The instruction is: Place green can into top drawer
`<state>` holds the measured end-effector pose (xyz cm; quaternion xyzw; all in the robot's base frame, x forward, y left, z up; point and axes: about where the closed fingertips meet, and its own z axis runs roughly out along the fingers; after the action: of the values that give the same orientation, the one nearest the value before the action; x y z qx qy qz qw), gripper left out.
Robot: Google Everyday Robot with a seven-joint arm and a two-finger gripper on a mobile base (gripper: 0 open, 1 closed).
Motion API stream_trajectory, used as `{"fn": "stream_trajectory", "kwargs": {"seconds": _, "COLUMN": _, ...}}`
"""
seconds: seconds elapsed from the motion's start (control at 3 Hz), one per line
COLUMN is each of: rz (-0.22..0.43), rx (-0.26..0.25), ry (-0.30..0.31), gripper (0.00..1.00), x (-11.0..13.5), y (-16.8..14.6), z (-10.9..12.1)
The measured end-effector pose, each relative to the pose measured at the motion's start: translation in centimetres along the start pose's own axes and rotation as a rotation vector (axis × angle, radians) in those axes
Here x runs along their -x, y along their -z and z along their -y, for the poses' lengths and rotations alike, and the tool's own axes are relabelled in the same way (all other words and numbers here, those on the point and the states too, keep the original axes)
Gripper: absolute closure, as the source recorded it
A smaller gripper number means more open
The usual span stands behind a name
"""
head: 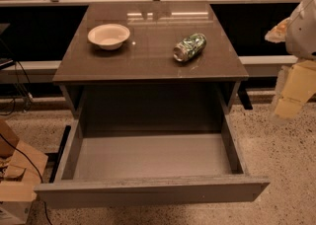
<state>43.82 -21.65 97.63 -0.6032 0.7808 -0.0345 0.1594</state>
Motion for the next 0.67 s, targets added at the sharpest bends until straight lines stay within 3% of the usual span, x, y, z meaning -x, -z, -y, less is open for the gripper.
{"fn": "stream_trajectory", "kwargs": {"seconds": 0.67, "rz": 0.06, "rx": -0.018, "ry": -0.036, "gripper": 0.0, "x": 2.2, "y": -1.8, "z": 0.8}}
